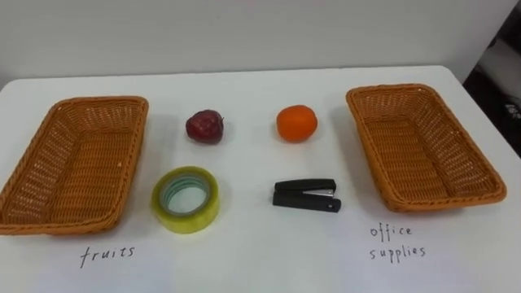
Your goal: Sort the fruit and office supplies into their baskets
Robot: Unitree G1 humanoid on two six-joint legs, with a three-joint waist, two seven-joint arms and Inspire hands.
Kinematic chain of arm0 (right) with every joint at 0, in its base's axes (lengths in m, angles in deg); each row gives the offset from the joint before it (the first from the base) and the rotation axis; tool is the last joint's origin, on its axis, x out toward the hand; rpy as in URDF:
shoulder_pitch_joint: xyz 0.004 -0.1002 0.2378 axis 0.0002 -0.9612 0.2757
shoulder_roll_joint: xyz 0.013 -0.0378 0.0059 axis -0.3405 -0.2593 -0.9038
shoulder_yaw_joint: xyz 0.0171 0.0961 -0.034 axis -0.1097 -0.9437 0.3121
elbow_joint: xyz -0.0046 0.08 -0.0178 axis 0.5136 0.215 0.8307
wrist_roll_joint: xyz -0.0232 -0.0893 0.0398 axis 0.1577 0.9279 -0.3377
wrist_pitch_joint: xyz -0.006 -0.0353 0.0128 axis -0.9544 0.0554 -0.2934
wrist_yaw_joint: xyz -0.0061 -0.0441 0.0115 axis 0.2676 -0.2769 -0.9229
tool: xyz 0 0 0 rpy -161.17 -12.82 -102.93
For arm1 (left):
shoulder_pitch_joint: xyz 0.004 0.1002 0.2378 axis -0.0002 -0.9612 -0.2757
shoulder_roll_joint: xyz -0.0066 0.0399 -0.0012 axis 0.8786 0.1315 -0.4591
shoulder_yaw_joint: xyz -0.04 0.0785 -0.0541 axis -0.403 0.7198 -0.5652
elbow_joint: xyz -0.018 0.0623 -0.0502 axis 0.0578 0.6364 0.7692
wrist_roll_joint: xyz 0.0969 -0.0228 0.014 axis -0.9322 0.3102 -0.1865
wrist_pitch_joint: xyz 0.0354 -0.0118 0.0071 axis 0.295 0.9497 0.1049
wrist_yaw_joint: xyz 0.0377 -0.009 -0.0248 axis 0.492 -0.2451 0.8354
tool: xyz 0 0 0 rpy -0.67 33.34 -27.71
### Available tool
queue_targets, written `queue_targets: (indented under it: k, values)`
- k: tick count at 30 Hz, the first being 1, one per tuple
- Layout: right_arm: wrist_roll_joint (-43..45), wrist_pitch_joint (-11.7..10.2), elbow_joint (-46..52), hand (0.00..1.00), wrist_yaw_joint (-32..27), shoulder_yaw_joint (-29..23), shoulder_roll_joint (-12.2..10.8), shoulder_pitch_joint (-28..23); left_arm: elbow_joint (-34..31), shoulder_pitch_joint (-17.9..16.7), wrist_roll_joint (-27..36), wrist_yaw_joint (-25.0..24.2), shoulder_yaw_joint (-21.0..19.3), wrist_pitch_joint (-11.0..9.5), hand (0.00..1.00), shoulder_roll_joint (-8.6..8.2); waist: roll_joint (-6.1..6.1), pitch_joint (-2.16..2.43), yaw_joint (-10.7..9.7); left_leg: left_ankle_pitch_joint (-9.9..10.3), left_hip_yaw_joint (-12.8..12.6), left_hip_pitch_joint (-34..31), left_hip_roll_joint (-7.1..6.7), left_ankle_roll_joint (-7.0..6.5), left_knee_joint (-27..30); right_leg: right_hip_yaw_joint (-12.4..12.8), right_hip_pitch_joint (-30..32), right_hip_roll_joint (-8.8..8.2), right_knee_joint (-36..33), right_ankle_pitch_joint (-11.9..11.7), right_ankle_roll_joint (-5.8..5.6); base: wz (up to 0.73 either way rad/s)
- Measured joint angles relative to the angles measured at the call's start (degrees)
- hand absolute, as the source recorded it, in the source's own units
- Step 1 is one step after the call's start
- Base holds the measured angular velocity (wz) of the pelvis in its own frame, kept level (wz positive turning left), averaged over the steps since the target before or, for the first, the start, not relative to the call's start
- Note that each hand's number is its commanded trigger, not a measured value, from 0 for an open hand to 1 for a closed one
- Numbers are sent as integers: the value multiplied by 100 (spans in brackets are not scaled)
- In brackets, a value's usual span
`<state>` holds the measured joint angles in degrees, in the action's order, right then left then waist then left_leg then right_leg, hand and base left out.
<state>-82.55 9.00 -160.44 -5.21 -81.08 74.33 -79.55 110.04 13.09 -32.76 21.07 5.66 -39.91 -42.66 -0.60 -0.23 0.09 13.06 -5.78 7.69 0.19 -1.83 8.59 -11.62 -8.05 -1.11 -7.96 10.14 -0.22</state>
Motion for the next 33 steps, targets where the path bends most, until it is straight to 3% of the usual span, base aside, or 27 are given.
queue_targets:
  k: [5,8,10,16,23,27,33]
  values:
    - [-171,137,112,0,-276,-695,7,-140,-116,-111,4,-2,-285,2,0,9,-44,-2,-95,16,-12,-8,6,5,11,51,8,8,-4,2,3,-2]
    - [-340,165,287,0,-731,-1203,36,-140,-121,-162,4,4,-429,11,0,71,-78,9,-260,16,-41,3,3,5,18,76,36,6,-2,9,4,-1]
    - [-343,182,784,0,-1162,-1635,39,-132,-128,-175,0,14,-547,24,0,148,-121,9,-326,13,-75,8,8,5,17,146,73,15,-37,13,8,-11]
    - [-111,83,2136,0,-2213,-2173,56,-71,-390,-211,-387,35,-637,50,0,191,-180,3,-391,15,-195,52,8,0,2,361,138,35,-90,18,2,-13]
    - [625,-136,3729,0,-3543,-2218,69,-94,-394,-208,-536,38,-631,49,0,208,-198,34,-458,15,-207,-36,-3,-2,-19,359,264,39,-105,10,-1,-3]
    - [1481,-269,4847,0,-4135,-2367,75,-70,-394,-206,-832,40,-635,44,0,201,-129,74,-461,12,-210,-100,-5,-3,-17,366,313,40,-140,9,-2,1]
    - [1901,-217,5698,0,-4800,-2407,105,-83,-391,-237,-875,30,-642,28,0,189,-94,44,-439,11,-298,-140,-5,-2,0,379,418,31,-227,21,9,-7]
